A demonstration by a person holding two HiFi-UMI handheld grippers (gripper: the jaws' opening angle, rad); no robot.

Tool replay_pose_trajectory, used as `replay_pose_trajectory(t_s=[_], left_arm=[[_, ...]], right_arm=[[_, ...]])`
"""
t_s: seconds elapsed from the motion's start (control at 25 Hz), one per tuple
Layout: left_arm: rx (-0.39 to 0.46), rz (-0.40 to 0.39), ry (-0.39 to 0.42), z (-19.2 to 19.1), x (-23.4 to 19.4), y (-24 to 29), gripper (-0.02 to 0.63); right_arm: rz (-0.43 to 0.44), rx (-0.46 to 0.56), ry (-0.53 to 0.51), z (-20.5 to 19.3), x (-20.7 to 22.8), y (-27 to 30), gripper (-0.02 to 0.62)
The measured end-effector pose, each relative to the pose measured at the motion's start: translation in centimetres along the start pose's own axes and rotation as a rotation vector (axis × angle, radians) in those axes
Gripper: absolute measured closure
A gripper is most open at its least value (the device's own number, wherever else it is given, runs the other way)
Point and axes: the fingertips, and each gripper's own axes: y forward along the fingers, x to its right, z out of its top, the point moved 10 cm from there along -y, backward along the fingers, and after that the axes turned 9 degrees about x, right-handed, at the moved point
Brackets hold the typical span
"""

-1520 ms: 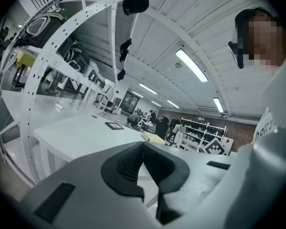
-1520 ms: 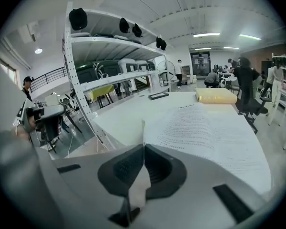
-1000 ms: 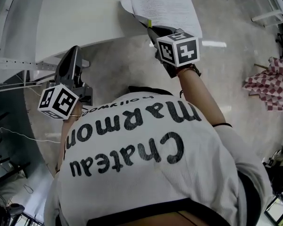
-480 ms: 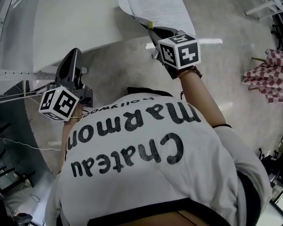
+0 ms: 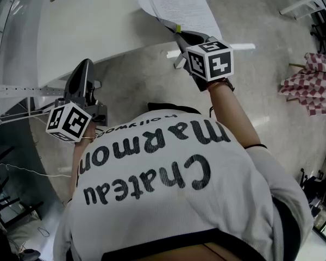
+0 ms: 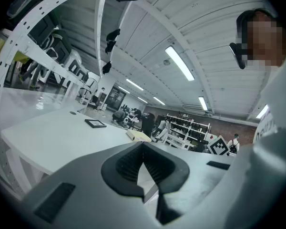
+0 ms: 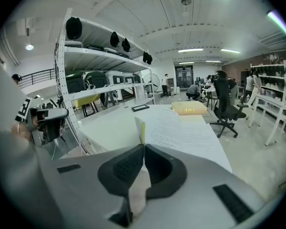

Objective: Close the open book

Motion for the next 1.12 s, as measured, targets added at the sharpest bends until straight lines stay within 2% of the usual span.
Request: replay_pose_trajectory(t_s=[0.76,1.12], left_arm=[[0.008,0.018,0.005,0.0,0.7,-0.5,0.583],[0.004,0.026,0.008,-0.3,1.0,-0.8,0.583]], right_arm=[[-0.091,0.0,0.026,-1.2,2.9,-1.3,0.56],[-0.105,-0.017,0.024,-1.9,3.8,-1.4,0.56]])
